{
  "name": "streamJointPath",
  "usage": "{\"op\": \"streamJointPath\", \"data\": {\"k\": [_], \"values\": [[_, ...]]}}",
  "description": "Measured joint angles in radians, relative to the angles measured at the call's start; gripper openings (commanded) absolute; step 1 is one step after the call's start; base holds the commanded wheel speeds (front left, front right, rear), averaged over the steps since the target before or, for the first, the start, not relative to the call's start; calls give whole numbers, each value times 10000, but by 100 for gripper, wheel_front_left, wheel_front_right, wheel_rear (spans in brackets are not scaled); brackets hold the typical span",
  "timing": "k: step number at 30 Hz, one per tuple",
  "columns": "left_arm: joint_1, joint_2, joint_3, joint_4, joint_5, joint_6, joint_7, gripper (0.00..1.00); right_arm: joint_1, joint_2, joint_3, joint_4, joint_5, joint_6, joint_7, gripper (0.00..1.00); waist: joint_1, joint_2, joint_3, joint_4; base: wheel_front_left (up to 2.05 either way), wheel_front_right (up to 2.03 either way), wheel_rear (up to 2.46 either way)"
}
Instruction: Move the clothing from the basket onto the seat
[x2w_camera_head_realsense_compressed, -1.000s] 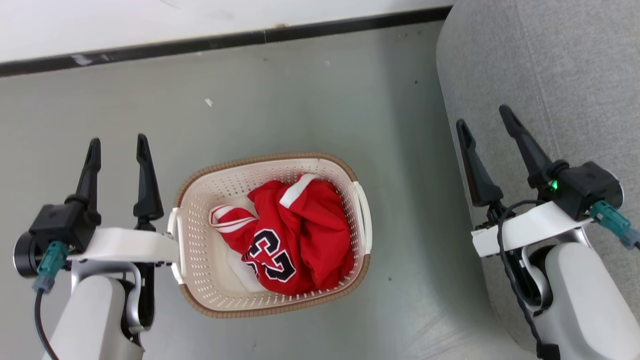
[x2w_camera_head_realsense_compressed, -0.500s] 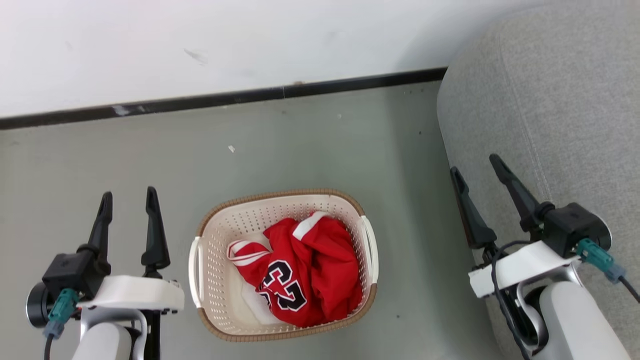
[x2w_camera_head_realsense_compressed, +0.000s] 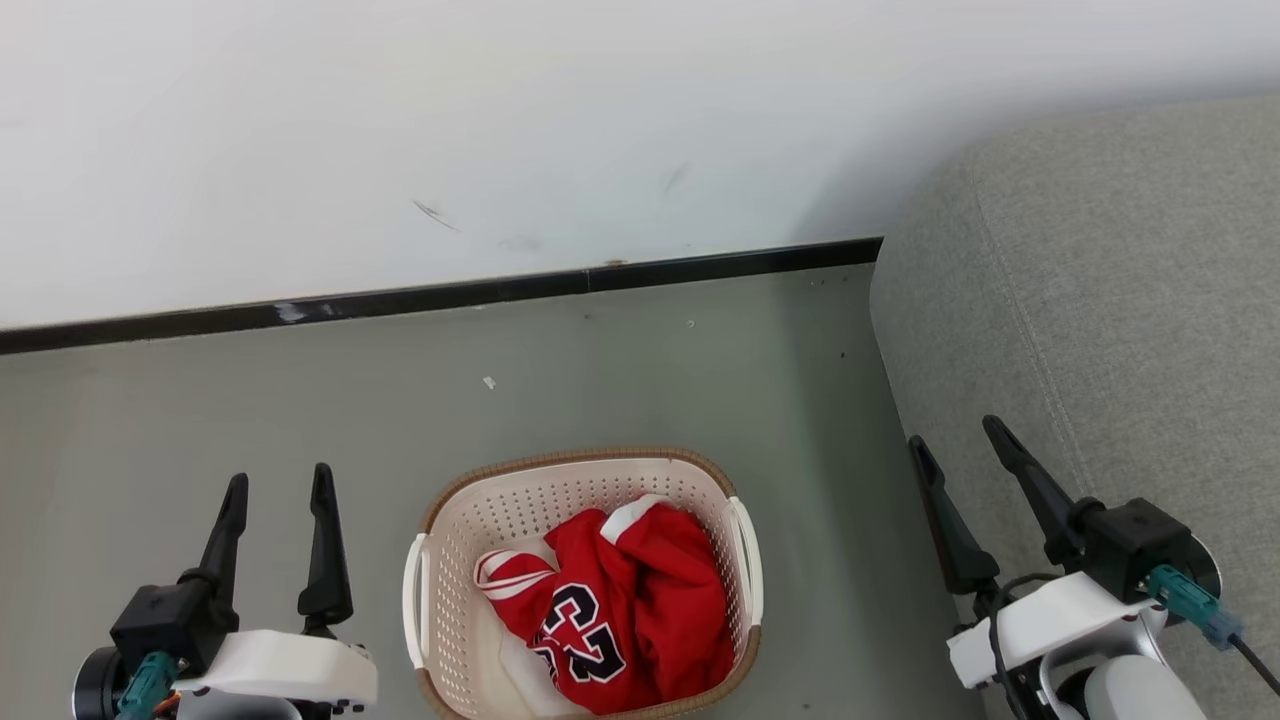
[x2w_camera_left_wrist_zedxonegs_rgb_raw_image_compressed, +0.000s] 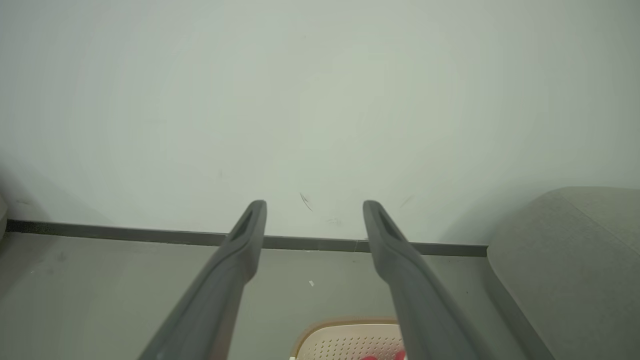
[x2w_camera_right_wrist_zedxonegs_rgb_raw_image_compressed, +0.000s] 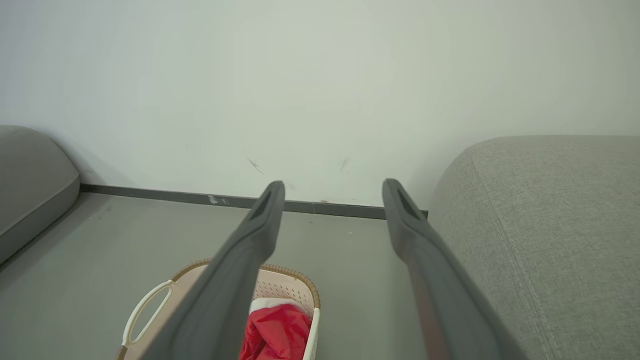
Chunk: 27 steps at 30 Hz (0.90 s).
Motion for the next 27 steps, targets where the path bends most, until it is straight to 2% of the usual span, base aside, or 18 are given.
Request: {"op": "streamJointPath", "data": {"k": [16,27], "values": [[924,-98,-94,104,58,-86,0,100,964,13,-98,13,4,0,0,100,0,0,-1118,93,0,0,0],[1277,-100,-163,50,58,-86,0,100,1268,23,-146,-136,12,0,0,100,0,0,-1319,117,0,0,0]]}}
